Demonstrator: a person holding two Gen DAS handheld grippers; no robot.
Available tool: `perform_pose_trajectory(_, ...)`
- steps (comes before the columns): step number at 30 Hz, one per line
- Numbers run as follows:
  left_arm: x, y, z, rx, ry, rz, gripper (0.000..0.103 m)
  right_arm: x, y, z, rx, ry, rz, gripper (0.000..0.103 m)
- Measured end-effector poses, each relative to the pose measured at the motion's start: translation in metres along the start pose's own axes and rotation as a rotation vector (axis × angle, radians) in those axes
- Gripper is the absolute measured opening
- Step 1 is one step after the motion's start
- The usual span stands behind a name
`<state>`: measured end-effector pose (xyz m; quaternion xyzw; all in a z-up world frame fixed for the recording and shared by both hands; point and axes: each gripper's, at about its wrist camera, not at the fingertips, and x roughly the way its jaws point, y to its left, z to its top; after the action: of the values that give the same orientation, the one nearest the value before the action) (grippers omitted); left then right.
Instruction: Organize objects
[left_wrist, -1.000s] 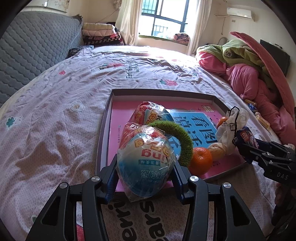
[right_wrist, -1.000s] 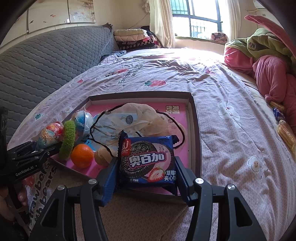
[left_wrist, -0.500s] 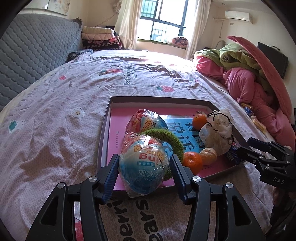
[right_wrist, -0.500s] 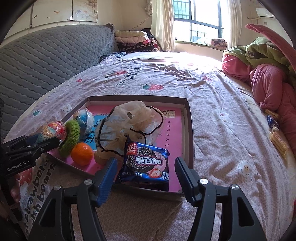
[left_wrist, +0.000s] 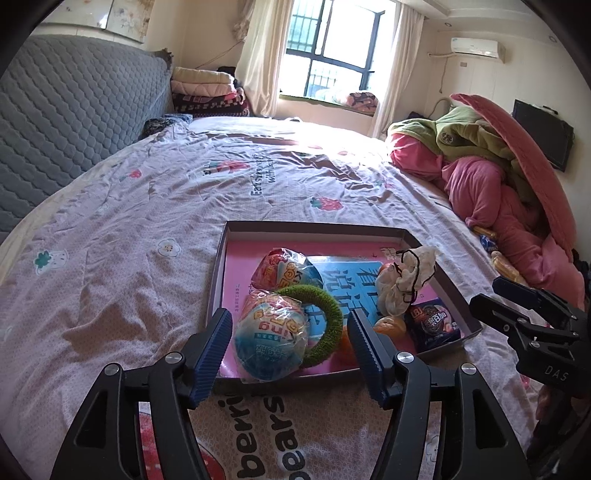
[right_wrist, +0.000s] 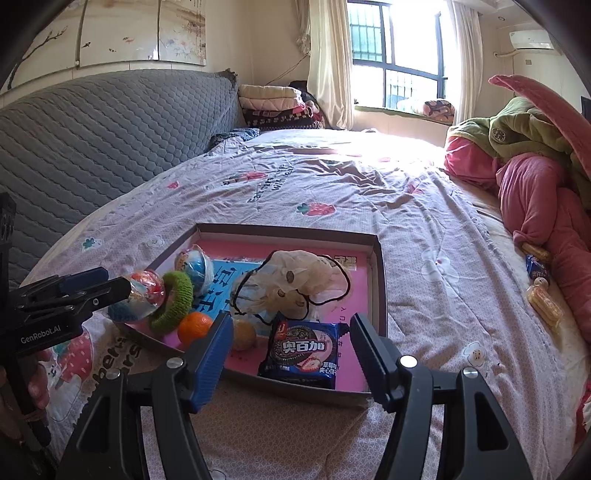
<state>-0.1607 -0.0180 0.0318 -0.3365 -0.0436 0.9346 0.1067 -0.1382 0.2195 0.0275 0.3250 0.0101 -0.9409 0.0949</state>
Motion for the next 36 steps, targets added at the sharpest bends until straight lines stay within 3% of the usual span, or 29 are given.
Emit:
perform_pose_trajectory(12,-0.041,-0.019,-0.002,0.025,-0.043,0.020,0.071,-0.041,0.015,0.010,0.005,-0.080,0.017,0.072)
perform_pose_trajectory(22,-0.063,-0.033,-0.014,0.033,-0.048,0.031,0.077,-0.062,0.026,0.005,-0.001,-0.085,0.031,0.074)
perform_pose_trajectory(36,-0.076,-0.047,-0.039,0.023,-0.036,0.075,0.077,-0.080,0.033,-0.012,0.007,-0.087,0.006,0.077)
